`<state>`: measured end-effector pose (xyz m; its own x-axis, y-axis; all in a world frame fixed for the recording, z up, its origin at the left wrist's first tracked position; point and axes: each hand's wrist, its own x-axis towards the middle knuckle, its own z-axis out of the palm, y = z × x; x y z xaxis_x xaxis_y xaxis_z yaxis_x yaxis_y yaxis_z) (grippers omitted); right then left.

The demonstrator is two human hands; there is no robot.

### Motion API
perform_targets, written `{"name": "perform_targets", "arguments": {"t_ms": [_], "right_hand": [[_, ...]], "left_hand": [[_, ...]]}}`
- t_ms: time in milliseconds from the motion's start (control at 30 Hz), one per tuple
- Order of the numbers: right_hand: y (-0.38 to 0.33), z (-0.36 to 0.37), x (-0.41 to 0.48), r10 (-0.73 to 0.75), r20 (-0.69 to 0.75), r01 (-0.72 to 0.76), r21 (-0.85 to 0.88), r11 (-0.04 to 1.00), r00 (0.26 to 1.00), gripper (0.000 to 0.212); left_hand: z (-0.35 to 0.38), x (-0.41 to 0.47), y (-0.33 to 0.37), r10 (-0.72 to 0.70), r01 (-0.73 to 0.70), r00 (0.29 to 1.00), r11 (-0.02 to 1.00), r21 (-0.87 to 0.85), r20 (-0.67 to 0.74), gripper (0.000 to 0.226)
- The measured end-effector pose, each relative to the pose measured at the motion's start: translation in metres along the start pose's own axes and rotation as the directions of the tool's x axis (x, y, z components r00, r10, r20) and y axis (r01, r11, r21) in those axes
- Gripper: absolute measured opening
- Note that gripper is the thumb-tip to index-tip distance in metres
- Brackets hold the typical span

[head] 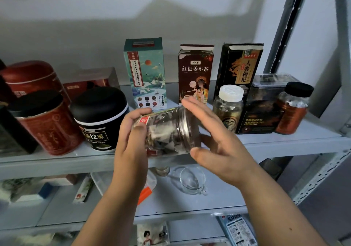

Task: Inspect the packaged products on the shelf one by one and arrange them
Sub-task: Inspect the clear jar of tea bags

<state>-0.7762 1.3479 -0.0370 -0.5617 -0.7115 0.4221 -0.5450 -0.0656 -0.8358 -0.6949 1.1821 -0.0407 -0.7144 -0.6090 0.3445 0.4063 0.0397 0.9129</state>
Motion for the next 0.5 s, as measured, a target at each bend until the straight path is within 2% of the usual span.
{"name": "perform_targets", "arguments": {"t_ms": [133, 233, 333, 400, 500], "right_hand": [[0.000, 0.001, 0.002, 0.067, -0.040, -0.064, 0.055, 0.996, 0.997, 0.079], [0.001, 0.002, 0.000, -0.020, -0.090, 0.019, -0.009, 1.000, 0.996, 0.066], [0.005, 0.001, -0.001, -0.095, -0.106, 0.093, -0.027, 0.995, 0.990, 0.066], [0.007, 0.002, -0.001, -0.135, -0.131, 0.147, 0.088, 0.985, 0.982, 0.064], [0.005, 0.002, -0.001, -0.167, -0.169, 0.213, 0.305, 0.928, 0.971, 0.063]], "left_hand": [[0.000, -0.002, -0.005, -0.023, 0.025, 0.997, 0.999, -0.025, 0.068, 0.030], [0.001, 0.000, -0.009, -0.106, 0.118, 0.991, 0.983, -0.140, 0.087, 0.032], [0.001, 0.004, -0.011, -0.202, 0.213, 0.977, 0.944, -0.250, 0.071, 0.023], [0.000, 0.008, -0.012, -0.296, 0.304, 0.952, 0.898, -0.319, 0.073, 0.034], [0.002, 0.008, -0.011, -0.503, 0.511, 0.852, 0.733, -0.449, 0.147, 0.055]]}}
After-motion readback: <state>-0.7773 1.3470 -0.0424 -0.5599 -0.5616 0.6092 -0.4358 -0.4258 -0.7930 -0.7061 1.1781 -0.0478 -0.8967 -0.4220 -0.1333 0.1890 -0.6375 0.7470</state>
